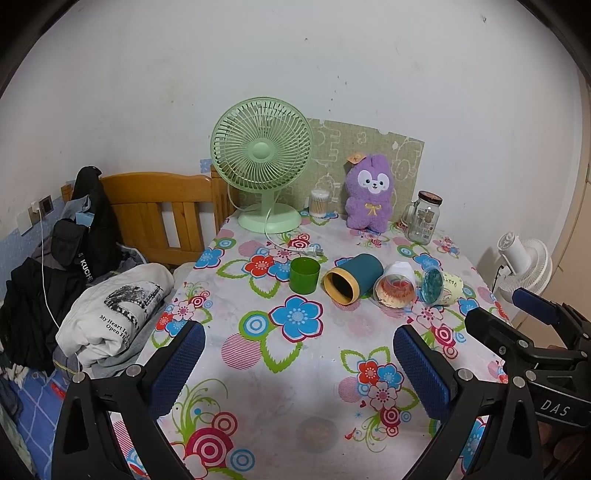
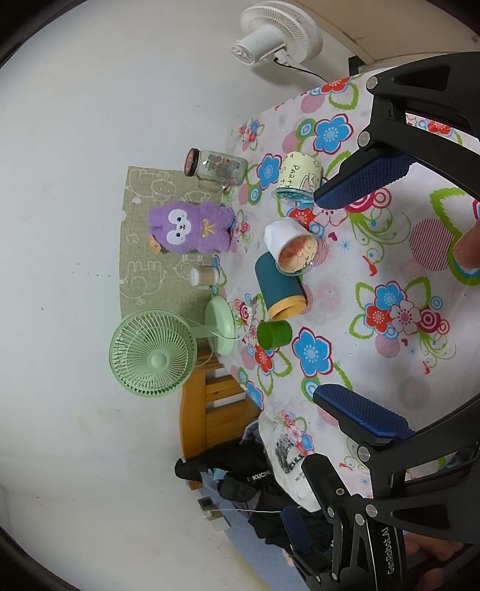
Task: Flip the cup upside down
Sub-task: 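Move the left tool toward the teal cup lying on its side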
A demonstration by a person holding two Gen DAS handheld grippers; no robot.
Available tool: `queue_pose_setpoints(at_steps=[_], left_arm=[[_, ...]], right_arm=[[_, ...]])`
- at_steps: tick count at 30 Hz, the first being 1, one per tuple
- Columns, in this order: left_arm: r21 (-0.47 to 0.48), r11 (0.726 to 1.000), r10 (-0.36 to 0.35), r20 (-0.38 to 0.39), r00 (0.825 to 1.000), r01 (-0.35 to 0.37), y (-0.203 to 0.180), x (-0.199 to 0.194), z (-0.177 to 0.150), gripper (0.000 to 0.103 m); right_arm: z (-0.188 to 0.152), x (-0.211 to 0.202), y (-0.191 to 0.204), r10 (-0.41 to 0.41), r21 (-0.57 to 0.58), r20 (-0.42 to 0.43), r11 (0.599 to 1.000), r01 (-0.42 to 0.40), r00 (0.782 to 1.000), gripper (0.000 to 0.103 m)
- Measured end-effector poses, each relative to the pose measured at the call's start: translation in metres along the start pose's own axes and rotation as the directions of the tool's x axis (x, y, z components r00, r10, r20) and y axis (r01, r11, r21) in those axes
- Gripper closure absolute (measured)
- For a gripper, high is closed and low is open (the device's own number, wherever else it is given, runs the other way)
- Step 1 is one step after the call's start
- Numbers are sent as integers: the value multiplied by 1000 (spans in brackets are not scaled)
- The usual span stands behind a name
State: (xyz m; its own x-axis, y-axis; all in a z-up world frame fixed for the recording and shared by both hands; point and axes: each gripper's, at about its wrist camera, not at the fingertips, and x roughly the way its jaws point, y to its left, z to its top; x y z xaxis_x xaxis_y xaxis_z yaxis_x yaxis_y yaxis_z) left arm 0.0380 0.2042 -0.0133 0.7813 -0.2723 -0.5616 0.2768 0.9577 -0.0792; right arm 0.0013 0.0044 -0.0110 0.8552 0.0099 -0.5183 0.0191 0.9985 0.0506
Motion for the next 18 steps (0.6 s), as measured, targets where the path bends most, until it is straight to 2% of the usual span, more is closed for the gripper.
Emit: queue_pose_setpoints(at_steps=[10, 18], left_arm=[[17, 1000, 0, -13, 1000, 1, 2, 6, -7, 0], [63, 998, 6, -45, 999, -3, -5, 20, 2, 0]], right_arm=[[-8, 5, 0, 1, 4, -12, 1000, -1, 1000, 6], [-15, 11, -9, 5, 35, -38, 999, -3, 999, 6]])
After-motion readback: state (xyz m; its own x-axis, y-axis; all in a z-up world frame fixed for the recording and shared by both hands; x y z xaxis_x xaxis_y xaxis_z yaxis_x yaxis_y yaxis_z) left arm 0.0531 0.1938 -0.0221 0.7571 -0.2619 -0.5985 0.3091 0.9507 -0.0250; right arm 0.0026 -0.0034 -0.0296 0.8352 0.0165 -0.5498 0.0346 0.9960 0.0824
